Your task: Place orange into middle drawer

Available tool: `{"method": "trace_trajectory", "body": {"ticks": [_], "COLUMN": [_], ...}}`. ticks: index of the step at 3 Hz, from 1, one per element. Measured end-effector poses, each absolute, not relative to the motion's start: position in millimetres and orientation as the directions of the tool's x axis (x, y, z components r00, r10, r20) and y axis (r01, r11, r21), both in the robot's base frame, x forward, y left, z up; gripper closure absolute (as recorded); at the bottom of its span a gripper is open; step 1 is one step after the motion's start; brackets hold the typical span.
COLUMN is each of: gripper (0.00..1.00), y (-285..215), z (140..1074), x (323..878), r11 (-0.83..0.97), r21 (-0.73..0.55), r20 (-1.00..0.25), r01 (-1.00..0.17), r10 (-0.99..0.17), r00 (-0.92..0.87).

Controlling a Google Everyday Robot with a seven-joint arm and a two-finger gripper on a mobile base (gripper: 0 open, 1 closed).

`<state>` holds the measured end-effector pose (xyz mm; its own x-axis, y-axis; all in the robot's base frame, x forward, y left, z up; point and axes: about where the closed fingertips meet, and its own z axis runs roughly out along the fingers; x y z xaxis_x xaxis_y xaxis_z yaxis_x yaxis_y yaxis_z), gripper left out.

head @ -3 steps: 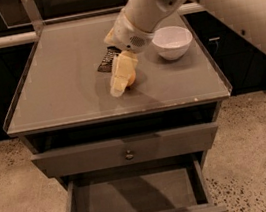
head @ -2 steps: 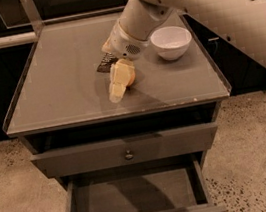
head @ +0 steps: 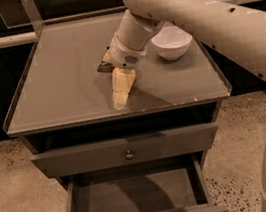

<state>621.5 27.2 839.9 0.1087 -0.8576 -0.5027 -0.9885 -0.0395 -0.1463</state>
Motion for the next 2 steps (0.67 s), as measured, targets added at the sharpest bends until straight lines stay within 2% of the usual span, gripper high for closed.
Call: {"method": "trace_trajectory", "body": {"ticks": [1, 2], "gripper": [0.00, 0.19], "y": [24.1, 23.8], "z": [833.6, 833.1], "x": [633.7, 633.9], "r11": [-0.061, -0.062], "r21": [-0.187, -0.188], "r20": [-0.458, -0.457], "r01": [-0.980, -0.980], "r10": [-0.877, -0.878], "r00": [0.142, 0.143]}}
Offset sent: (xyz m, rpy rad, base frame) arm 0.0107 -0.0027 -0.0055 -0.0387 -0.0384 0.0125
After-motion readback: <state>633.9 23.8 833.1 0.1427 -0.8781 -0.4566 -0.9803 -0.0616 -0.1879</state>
